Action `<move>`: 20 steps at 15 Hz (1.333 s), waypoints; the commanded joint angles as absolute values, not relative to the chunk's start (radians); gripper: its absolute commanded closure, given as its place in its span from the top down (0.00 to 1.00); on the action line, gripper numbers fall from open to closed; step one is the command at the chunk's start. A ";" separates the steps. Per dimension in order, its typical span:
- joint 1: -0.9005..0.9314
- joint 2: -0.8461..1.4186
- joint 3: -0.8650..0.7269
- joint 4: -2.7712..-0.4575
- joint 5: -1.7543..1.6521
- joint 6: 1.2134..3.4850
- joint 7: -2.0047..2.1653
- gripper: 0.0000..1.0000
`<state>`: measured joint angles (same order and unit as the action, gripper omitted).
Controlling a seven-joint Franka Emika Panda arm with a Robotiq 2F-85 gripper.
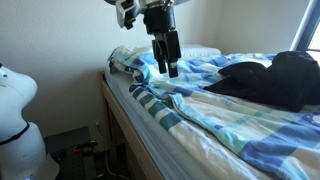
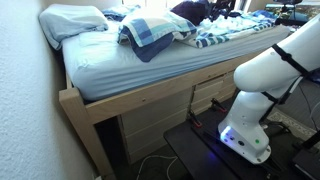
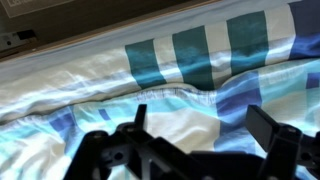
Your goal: Uncover the plushy, put it at the head of the bed, and then cover the blanket
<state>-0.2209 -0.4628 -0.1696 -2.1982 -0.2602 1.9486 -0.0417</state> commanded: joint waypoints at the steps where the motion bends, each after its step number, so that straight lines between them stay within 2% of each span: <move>1: -0.199 -0.513 -0.146 -2.178 -0.288 1.933 -0.076 1.00; 10: -0.097 -0.699 -0.027 -2.224 -0.395 1.944 -0.143 1.00; 20: 0.147 -0.837 -0.057 -2.321 -0.226 2.036 -0.355 1.00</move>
